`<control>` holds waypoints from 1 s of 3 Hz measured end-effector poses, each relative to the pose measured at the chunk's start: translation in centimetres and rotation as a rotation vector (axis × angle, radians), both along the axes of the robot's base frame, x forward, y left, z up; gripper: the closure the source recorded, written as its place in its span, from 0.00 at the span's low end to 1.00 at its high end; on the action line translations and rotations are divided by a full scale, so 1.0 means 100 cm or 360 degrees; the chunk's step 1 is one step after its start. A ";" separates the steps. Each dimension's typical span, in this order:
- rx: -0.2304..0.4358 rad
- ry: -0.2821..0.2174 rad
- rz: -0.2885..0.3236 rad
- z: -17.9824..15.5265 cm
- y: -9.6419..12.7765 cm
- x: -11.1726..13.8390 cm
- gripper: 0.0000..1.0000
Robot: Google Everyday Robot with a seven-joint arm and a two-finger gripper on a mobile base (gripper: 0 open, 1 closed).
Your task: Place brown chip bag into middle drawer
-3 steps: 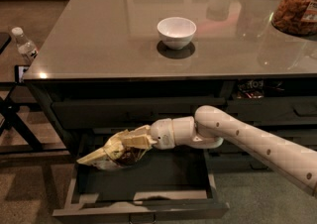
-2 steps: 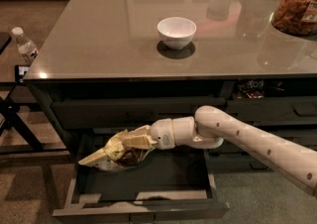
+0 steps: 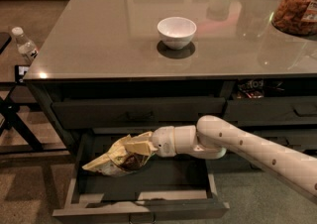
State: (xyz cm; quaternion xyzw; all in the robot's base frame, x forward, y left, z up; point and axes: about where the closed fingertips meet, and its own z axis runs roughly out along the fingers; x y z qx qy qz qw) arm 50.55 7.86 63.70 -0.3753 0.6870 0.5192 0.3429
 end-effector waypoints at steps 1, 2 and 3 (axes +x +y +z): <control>0.0006 -0.0011 -0.0046 -0.008 -0.004 0.003 1.00; 0.0031 0.0017 -0.0108 -0.020 -0.026 0.001 1.00; 0.0034 0.0015 -0.0108 -0.019 -0.027 0.002 1.00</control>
Offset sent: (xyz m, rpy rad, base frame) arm 0.0031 -0.0245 -0.0224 0.0142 -0.0014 -0.0893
